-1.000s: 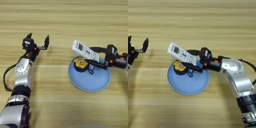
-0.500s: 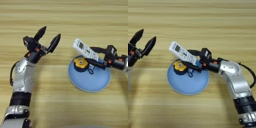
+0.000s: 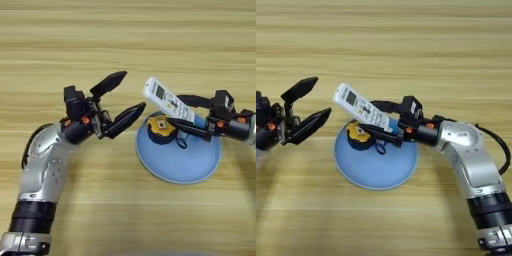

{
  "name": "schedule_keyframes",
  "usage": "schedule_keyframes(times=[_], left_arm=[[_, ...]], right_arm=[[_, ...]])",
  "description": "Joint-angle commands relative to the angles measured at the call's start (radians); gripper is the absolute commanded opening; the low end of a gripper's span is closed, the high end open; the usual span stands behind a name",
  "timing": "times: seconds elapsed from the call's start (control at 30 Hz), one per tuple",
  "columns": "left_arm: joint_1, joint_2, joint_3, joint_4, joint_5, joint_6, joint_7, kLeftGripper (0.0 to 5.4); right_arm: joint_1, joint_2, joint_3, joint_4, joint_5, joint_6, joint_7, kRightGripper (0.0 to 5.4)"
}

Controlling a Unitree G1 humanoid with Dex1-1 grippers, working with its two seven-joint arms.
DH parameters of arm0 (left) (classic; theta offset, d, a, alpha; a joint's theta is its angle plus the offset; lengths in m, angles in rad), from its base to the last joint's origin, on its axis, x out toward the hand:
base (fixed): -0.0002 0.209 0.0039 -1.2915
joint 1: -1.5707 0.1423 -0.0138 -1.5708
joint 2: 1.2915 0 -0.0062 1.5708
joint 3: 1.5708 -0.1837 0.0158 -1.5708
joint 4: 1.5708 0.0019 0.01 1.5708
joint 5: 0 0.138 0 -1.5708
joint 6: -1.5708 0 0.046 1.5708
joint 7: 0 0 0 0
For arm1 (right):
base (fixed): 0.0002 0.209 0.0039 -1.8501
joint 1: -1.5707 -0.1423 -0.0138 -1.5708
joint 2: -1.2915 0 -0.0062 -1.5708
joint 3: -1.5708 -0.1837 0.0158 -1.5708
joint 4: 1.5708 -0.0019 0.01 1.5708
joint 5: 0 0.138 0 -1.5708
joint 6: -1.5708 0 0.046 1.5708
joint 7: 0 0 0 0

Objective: Move the objects on the table

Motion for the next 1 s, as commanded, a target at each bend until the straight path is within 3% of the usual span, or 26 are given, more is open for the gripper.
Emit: schedule_keyframes(times=[0.03,0.37,1.0], left_arm=[[-0.019,0.014,-0.033,0.007,0.031,0.010,-0.034,5.40],[-0.076,-0.001,-0.122,0.054,0.087,-0.001,-0.083,5.40],[-0.104,-0.030,-0.149,0.098,0.133,-0.034,-0.104,5.40]], right_arm=[[0.004,-0.019,0.001,-0.041,0.023,0.022,0.023,2.91],[0.021,-0.026,0.010,-0.088,0.042,0.051,0.040,2.91],[0.042,-0.033,0.019,-0.139,0.057,0.077,0.062,2.91]])
